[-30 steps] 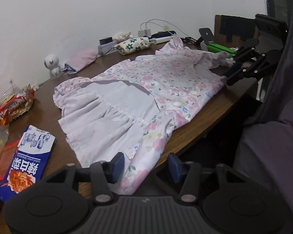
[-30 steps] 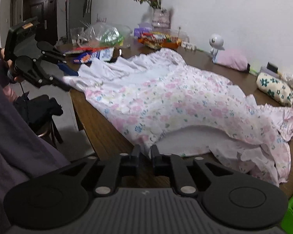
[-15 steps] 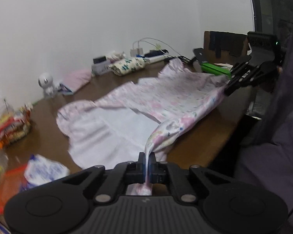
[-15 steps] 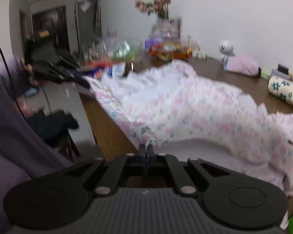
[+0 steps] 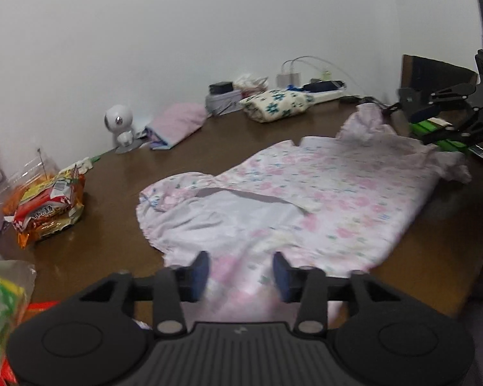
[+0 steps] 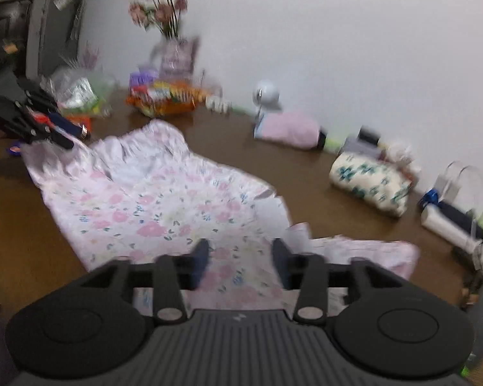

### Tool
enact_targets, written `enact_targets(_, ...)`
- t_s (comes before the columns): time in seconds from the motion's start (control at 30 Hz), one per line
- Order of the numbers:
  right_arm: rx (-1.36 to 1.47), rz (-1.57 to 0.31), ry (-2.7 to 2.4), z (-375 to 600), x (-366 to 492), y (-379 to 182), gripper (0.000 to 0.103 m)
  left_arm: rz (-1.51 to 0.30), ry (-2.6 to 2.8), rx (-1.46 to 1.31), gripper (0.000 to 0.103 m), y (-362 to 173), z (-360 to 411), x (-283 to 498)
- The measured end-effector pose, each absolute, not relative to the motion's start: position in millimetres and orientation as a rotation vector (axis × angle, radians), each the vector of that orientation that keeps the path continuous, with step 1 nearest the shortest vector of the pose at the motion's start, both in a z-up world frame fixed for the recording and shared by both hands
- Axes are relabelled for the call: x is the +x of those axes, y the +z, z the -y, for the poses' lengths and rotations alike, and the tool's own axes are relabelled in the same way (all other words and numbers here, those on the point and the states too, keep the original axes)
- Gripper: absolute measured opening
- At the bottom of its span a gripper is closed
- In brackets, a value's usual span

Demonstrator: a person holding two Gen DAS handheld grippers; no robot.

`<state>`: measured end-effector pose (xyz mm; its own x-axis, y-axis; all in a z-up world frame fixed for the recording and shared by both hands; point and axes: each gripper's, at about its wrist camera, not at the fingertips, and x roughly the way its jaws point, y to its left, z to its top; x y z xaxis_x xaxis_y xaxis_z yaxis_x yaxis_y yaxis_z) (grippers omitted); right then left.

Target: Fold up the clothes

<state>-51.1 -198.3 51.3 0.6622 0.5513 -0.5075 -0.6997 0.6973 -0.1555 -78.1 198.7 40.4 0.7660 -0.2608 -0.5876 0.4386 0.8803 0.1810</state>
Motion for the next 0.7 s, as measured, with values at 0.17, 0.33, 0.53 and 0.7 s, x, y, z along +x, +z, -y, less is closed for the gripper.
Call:
enact_targets(0.17, -0.426, -0.573, 0.819, 231.5, -85.5, 33.0, 0.067, -0.611, -0.414, 0.339, 0.060, 19.7, -175.5, -89.3)
enact_targets(0.33, -0.355, -0.651, 0.793, 231.0, -64.6, 15.5, 0.006, -0.651, -0.391, 0.342, 0.053, 2.4, -164.6, -69.1)
enact_targets(0.53, -0.418, -0.622, 0.788, 230.1, -62.7, 30.5, 0.035, -0.629, -0.321, 0.324, 0.053, 1.7, -163.1, -73.2)
enact_targets(0.7, -0.174, -0.517, 0.826, 193.6, -61.4, 39.0, 0.033, -0.585, -0.355, 0.278, 0.054, 11.8, -152.0, -73.4)
